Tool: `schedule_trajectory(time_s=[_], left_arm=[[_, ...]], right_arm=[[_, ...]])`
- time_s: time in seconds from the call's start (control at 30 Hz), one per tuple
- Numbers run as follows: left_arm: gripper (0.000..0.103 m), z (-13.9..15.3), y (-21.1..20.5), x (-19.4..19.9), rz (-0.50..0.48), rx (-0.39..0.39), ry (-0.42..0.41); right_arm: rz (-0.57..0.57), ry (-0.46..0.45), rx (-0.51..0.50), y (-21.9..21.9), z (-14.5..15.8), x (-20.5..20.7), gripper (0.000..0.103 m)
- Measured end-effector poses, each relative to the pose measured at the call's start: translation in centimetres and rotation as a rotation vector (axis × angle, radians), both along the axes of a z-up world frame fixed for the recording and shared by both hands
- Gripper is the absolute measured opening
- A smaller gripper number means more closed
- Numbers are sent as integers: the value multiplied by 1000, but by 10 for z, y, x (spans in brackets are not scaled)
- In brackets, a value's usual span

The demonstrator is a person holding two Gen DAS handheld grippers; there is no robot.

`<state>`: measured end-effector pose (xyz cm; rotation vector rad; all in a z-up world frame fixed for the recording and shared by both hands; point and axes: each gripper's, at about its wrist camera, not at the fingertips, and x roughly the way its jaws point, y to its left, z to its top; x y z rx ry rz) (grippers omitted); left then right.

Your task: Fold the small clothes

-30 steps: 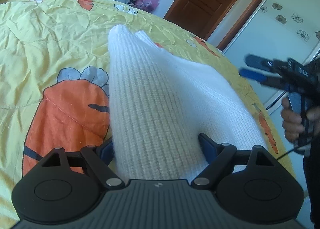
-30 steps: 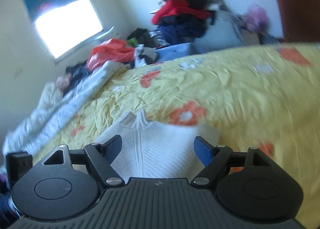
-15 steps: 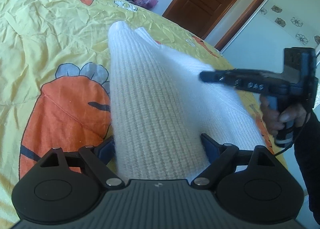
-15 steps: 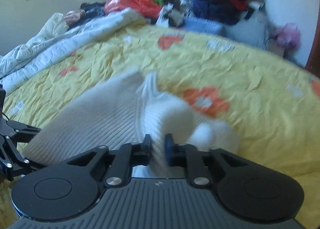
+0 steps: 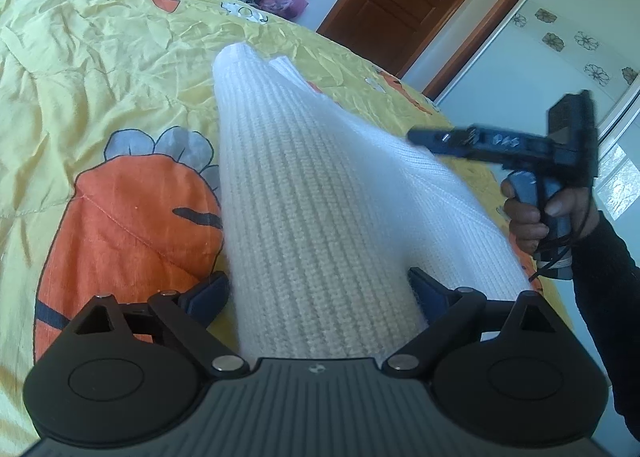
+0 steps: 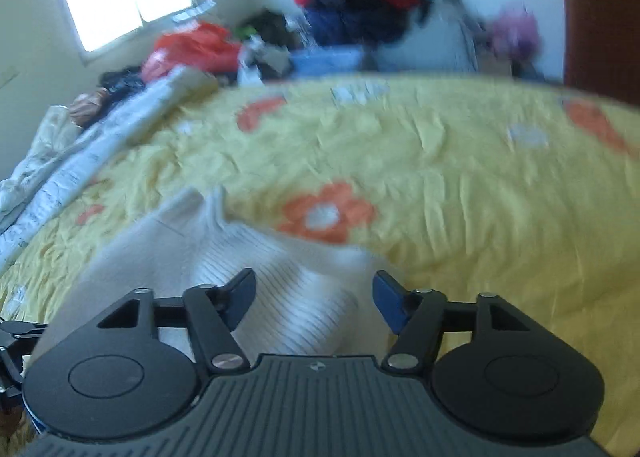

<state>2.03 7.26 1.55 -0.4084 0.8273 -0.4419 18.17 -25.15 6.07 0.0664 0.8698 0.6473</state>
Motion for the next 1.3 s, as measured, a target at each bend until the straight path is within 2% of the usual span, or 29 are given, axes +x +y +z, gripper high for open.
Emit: schedule_trajectory(time_s=[0.07,0.1,0.2,0.23,0.33,0.37,0.47,0.53,0.57,0.63,0.7,0.77,0.8,0.83,0.93,1.0,1.07,1.13,1.17,1.23,1.27,1.3], left_arm=[[97,0,0,0,-2,-1,-2],[97,0,0,0,-2,-1,-2],[97,0,0,0,-5,3,1],[97,0,0,0,-5,2,1],[98,0,-1,1,-7,0,-4],[99,-1,-2,2,-6,3,-10],[100,-1,-2,2,-5,8,-15],[100,1,0,2,-1,8,1],[100,5,1,2,9,13,14],[98,20,2,-6,25,44,-7],[98,40,0,-23,48,142,-101],[98,53,-7,-44,39,245,-208],[98,57,-11,-57,23,293,-262],[98,57,-14,-67,10,328,-291],[98,44,-25,-90,-23,427,-311],[98,32,-27,-95,-24,443,-289],[98,23,-26,-93,29,451,-275],[91,19,-25,-90,79,478,-287],[88,20,-25,-89,82,476,-308],[56,22,-28,-92,35,485,-373],[52,22,-33,-94,6,533,-400],[43,21,-37,-98,-17,593,-441]], right_arm=[[23,-2,19,2,-4,-3,38],[32,-2,48,1,-1,-5,20],[22,-57,165,-14,18,-13,16],[5,-69,169,-23,20,-14,15],[-62,51,107,-36,-18,-3,14],[-62,24,115,-36,-19,-10,14],[-85,24,138,-37,-15,-15,15],[-86,15,115,-34,-13,-18,20],[-93,10,101,-33,-10,-19,33],[-132,-20,79,-34,0,-18,46],[-175,-93,84,-38,18,-31,45],[-155,-137,117,-36,34,-49,46],[-128,-156,138,-32,41,-60,51],[-91,-170,153,-27,46,-70,60],[29,-194,151,-1,47,-95,70],[74,-195,117,17,41,-102,70],[91,-182,61,34,28,-103,70],[81,-167,-6,46,12,-101,70],[82,-211,-34,48,4,-104,70],[76,-234,-34,45,-5,-107,71],[62,-214,-6,40,-6,-105,71],[59,-209,1,38,-6,-105,71]])
